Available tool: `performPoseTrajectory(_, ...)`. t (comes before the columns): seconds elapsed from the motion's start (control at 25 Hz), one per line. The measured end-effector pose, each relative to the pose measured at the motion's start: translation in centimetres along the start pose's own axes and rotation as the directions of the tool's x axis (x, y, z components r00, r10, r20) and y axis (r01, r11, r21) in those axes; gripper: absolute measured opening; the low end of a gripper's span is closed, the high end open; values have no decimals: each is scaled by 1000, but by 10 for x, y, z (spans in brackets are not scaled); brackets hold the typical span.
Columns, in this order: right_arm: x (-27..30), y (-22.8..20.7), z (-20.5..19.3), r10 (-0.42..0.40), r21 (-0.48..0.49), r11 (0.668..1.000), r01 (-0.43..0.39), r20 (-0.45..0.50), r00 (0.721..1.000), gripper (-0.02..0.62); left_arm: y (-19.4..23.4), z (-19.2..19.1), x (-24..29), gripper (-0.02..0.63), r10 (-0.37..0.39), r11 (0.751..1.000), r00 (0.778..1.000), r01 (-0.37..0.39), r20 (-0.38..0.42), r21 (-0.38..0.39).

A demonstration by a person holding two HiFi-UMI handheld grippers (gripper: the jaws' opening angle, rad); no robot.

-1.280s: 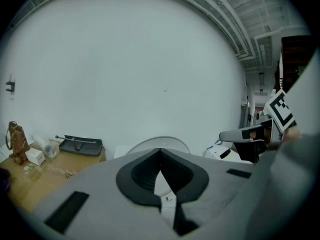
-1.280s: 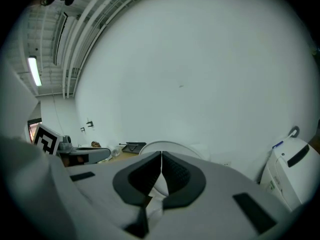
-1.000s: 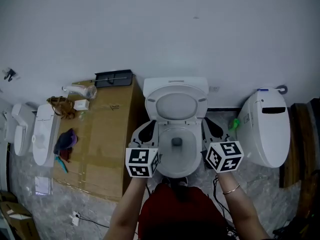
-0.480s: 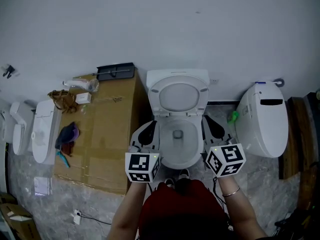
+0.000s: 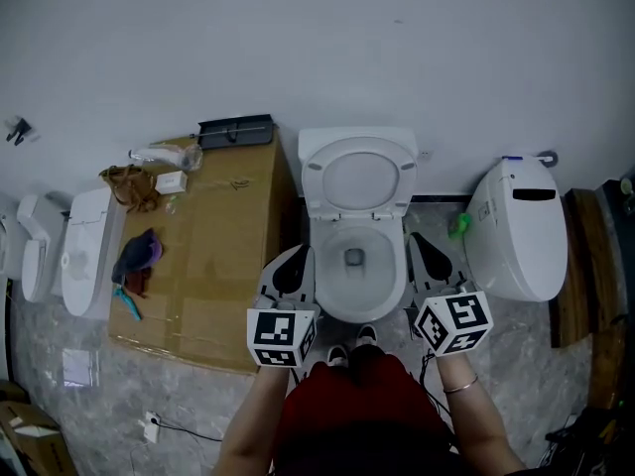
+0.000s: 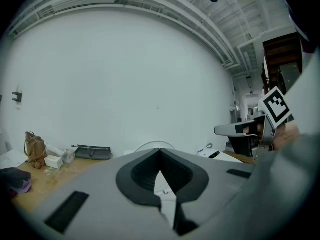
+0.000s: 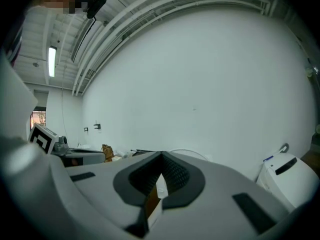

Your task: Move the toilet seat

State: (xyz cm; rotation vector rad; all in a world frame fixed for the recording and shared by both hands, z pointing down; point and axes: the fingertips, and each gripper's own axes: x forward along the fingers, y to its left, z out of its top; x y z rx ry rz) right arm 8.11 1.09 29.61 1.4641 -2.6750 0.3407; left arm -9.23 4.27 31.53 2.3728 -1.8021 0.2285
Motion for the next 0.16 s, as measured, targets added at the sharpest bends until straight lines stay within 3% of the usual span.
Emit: performPoseTrajectory(0.16,-18,12,-5,-14,-15,1000,14,2,1000,17,-3,-1,-17,26,-16,1000,1000,16,16,-8)
